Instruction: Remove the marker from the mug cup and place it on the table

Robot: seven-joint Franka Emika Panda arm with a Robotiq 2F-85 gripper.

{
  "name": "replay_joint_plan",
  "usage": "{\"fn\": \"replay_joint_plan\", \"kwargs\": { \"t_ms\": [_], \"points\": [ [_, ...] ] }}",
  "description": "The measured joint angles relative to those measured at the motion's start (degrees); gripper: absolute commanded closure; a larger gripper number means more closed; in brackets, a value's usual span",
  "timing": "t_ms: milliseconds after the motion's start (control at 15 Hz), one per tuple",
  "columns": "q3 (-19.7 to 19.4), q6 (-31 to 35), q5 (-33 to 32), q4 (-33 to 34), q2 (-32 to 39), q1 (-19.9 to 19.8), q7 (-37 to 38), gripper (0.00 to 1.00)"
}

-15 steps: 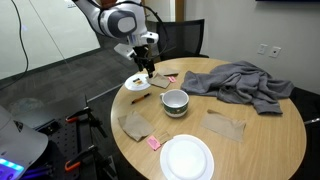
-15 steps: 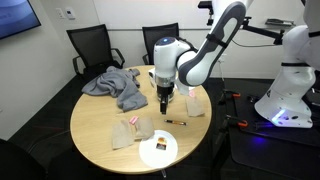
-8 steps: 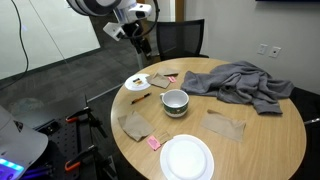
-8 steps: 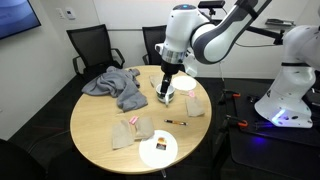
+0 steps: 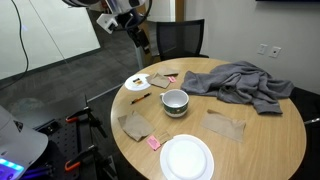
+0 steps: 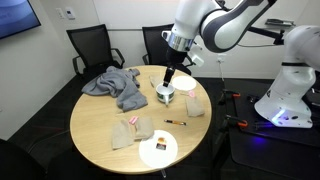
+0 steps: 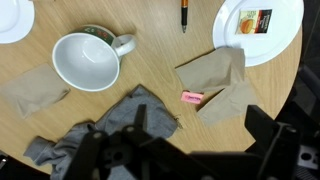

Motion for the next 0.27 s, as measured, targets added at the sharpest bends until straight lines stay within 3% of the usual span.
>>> {"fn": "replay_joint_plan", "kwargs": {
  "t_ms": [267],
  "points": [
    [0.1,0.0,0.0,0.0,0.4,0.0,0.0,0.0]
  ]
}}
